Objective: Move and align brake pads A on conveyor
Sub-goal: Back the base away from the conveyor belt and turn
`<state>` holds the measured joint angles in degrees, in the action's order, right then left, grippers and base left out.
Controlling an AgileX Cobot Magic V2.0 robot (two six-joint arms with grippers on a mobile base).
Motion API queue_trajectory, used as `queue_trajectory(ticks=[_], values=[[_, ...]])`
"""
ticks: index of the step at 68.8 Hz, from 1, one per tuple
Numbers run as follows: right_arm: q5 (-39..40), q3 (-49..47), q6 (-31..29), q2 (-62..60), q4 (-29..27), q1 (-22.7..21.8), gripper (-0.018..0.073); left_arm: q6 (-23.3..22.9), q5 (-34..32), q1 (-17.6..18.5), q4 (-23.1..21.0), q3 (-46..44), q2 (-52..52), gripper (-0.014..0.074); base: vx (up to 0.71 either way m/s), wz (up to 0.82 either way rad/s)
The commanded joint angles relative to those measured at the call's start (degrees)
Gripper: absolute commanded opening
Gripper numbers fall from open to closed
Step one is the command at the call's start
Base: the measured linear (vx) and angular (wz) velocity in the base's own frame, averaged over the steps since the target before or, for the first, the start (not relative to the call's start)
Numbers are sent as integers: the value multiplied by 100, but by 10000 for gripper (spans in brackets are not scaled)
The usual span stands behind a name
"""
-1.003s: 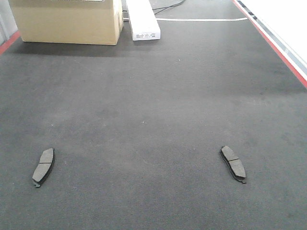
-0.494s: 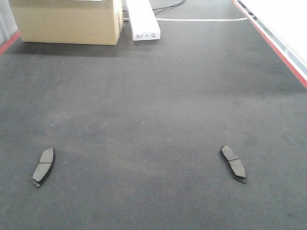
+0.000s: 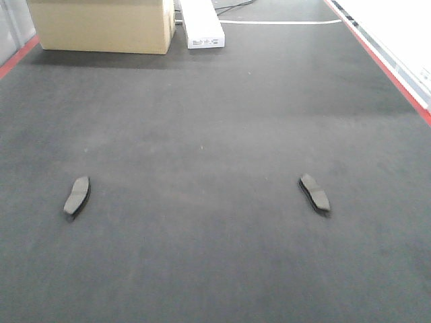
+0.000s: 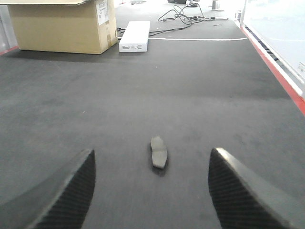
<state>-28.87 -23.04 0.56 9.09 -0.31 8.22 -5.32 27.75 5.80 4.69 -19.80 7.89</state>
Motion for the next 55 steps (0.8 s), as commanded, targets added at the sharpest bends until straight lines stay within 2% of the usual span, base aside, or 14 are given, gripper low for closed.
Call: queue_trajectory(ticks=[1,55], values=[[452,-137,-56,67,31,-18,477,-6,-398,4,-33,-137,76,430,-33,-4],[446,-137,-56,67,31,-18,477,-6,-392,4,-33,-137,70,430,-42,7]])
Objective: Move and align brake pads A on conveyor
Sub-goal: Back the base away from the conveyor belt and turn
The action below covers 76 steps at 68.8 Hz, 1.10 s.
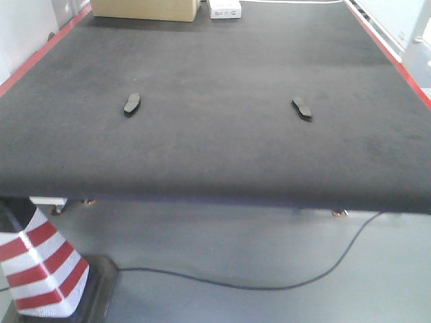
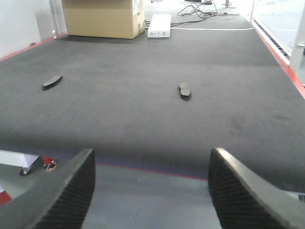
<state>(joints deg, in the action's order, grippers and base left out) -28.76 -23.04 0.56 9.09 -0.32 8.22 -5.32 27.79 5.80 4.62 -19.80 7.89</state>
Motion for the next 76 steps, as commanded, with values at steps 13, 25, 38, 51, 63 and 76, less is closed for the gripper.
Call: queue_trajectory(ticks=[13,25,38,51,63,76], values=[[438,-137,-56,67,32,-18,477,-6,-397,4,-26,-137,70,430,-37,-7],[438,-137,-56,67,32,-18,477,-6,-397,4,-26,-137,70,430,-29,-21],[438,-137,-56,67,32,-18,477,-6,-397,4,-26,-137,70,430,-22,-50],[438,-137,-56,67,32,-18,477,-6,-397,4,-26,-137,70,430,-18,-68],[438,-137,-56,67,32,-18,477,-6,-397,4,-26,-137,70,430,-15,-67],[438,-137,-56,67,32,-18,477,-6,-397,4,-26,-137,70,430,-14,-71]])
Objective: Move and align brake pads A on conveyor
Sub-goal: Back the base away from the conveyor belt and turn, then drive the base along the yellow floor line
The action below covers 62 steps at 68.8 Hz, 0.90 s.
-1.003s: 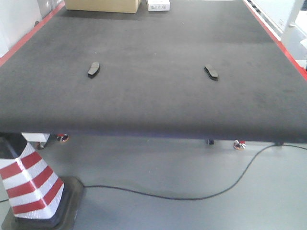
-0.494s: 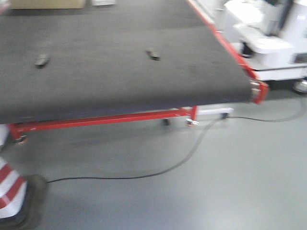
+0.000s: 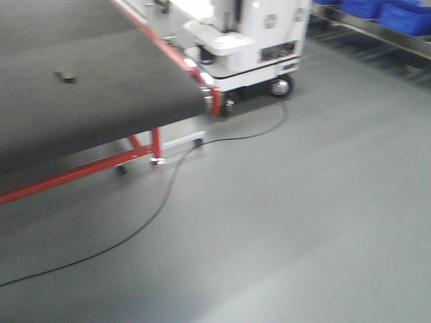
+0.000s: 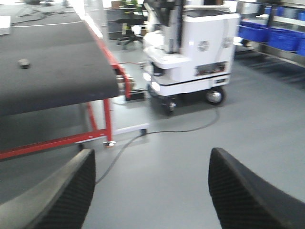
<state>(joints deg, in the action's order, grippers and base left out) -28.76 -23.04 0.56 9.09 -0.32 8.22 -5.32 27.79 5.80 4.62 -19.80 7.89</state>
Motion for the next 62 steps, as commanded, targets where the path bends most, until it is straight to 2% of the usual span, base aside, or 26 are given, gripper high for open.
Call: queue_trajectory(ticks=[1,62], values=[[438,-137,-56,67,32,-18,477,-6,-397,4,-26,-137,70,430,-14,-77],[438,-137,-56,67,32,-18,473,-6,-397,4,-26,-137,70,430,-10,-85]])
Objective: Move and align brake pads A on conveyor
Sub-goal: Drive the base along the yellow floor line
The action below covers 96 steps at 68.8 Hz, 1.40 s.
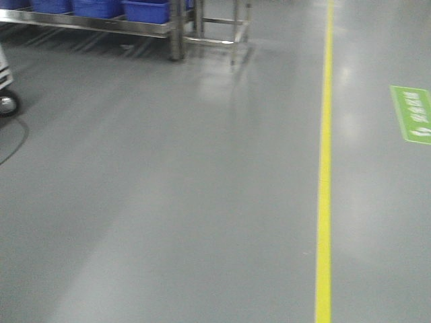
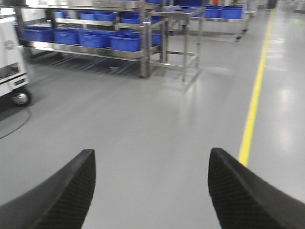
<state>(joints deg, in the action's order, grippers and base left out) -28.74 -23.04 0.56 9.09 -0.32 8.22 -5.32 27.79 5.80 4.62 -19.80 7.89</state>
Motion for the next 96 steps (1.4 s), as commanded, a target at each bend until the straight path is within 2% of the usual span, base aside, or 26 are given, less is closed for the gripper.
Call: queue_trajectory(ticks=[1,61,79,96], values=[[435,-137,-56,67,32,-18,473,-6,-397,4,-26,-137,70,430,0,-63],[435,-137,-56,67,32,-18,473,-6,-391,4,-26,-137,69,430,10,-59],[435,-137,-56,67,32,-18,473,-6,-391,4,-26,-137,69,430,24,-17],[435,-137,-56,67,32,-18,473,-6,-391,4,-26,-137,69,430,34,32]])
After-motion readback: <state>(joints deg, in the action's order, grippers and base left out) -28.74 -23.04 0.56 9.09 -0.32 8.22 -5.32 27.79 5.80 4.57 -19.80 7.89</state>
